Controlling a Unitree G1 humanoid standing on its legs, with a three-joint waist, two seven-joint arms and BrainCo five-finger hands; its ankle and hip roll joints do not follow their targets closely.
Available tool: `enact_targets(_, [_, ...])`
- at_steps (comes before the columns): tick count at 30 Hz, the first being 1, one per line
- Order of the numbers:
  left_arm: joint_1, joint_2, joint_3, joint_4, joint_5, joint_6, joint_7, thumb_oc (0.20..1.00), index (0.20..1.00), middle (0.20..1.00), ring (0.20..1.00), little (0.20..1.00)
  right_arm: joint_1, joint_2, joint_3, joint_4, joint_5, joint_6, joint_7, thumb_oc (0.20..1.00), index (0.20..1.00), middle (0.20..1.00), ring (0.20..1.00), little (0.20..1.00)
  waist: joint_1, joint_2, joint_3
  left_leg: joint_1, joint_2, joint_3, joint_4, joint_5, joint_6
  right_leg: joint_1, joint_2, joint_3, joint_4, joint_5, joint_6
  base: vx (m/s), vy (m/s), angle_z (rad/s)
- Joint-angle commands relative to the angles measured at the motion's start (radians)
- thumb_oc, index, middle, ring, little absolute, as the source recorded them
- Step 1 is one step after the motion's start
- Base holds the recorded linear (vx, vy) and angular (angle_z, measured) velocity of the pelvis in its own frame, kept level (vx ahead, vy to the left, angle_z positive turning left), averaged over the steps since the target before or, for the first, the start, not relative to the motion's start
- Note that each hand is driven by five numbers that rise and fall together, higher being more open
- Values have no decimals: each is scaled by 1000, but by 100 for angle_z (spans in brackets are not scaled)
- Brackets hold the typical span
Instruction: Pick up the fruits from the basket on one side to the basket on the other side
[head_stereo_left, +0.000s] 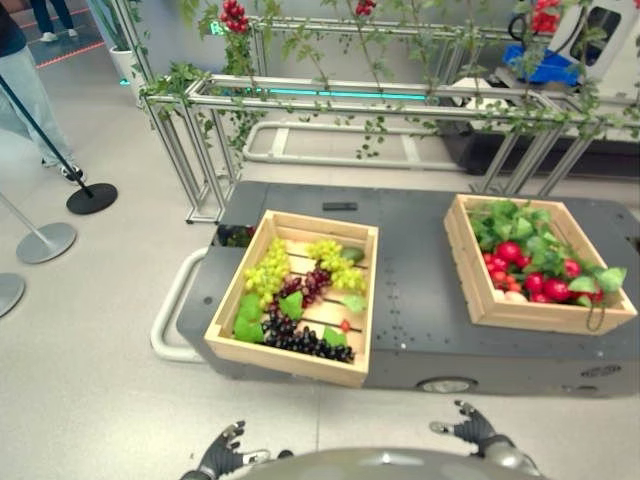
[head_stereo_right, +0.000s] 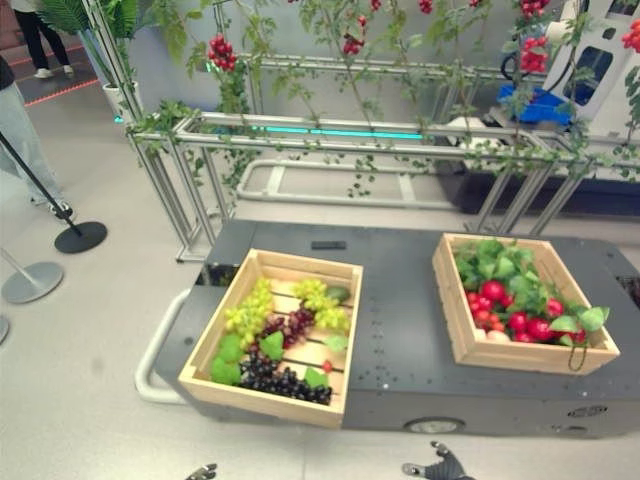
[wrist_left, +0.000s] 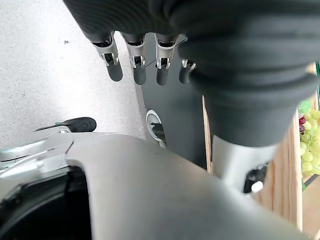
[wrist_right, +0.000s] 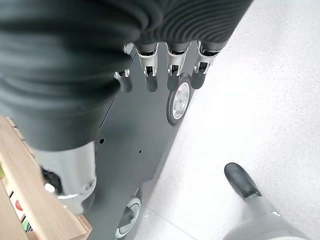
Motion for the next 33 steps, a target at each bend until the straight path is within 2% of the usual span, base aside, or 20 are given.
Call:
enact_targets(1, [6, -9, -14, 19, 11, -9, -3, 1000, 1000, 1000, 1000, 1000, -82, -22, 17, 24, -16, -8, -16, 1000, 1000, 1000, 1000, 1000, 1, -5, -31, -34, -54, 42, 14, -17, 33, -44, 10, 24, 38, -2, 41, 0, 0, 0])
enact_targets(5, [1, -1, -2, 6, 6, -13, 2, 1000, 1000, 1000, 1000, 1000, -76, -24, 16, 18, -18, -9, -16, 1000, 1000, 1000, 1000, 1000, -2, -5, -29, -32, -55, 44, 14, -18, 32, -45, 9, 26, 38, 0, 42, 0, 0, 0])
enact_targets(10, [-74, 75, 100, -30, -15, -44, 73, 1000, 1000, 1000, 1000, 1000, -52, -30, 17, -18, -21, -17, -8, 1000, 1000, 1000, 1000, 1000, -12, -8, -16, -42, -55, 49, 14, -15, 30, -63, 6, 38, 38, 3, 41, 0, 1, -1])
enact_targets(13, [-162, 158, 181, -45, -48, -68, 129, 1000, 1000, 1000, 1000, 1000, -49, -30, 34, -46, -23, -21, 4, 1000, 1000, 1000, 1000, 1000, -18, -15, 0, -52, -52, 54, 14, -12, 27, -80, 6, 46, 44, 0, 37, -7, -16, -9])
enact_targets(15, [-193, 226, 227, -136, -50, -75, 157, 1000, 1000, 1000, 1000, 1000, -43, -30, 42, -74, -23, -24, 15, 1000, 1000, 1000, 1000, 1000, -21, -18, 9, -57, -51, 57, 14, -11, 25, -86, 8, 47, 48, -2, 36, -7, -30, -10])
enact_targets(19, [-256, 355, 290, -270, -5, -60, 196, 1000, 1000, 1000, 1000, 1000, -36, -34, 55, -100, -31, -18, 36, 1000, 1000, 1000, 1000, 1000, -25, -28, 30, -65, -46, 64, 14, -10, 23, -99, 10, 49, 58, -7, 35, 1, -33, -7])
enact_targets(21, [-280, 388, 309, -314, 17, -44, 207, 1000, 1000, 1000, 1000, 1000, -34, -37, 53, -101, -32, -12, 44, 1000, 1000, 1000, 1000, 1000, -28, -31, 38, -67, -45, 66, 13, -10, 23, -102, 12, 50, 58, -7, 35, 5, -18, -2])
enact_targets(25, [-370, 453, 301, -287, 52, -24, 223, 1000, 1000, 1000, 1000, 1000, -37, -38, 69, -111, -35, -4, 61, 1000, 1000, 1000, 1000, 1000, -43, -33, 54, -73, -40, 70, 13, -10, 23, -114, 14, 54, 66, -11, 32, 5, -21, -6])
enact_targets(31, [-497, 568, 241, -253, 183, 7, 233, 1000, 1000, 1000, 1000, 1000, -43, -44, 85, -135, -32, -5, 75, 1000, 1000, 1000, 1000, 1000, -63, -36, 91, -98, -36, 71, 15, -2, 22, -146, 12, 56, 75, -9, 33, -6, -10, -2])
enact_targets(33, [-521, 595, 227, -300, 211, 26, 232, 1000, 1000, 1000, 1000, 1000, -42, -42, 86, -141, -34, -4, 75, 1000, 1000, 1000, 1000, 1000, -62, -38, 105, -108, -35, 70, 16, 1, 22, -158, 13, 57, 79, -9, 32, 0, 0, 0])
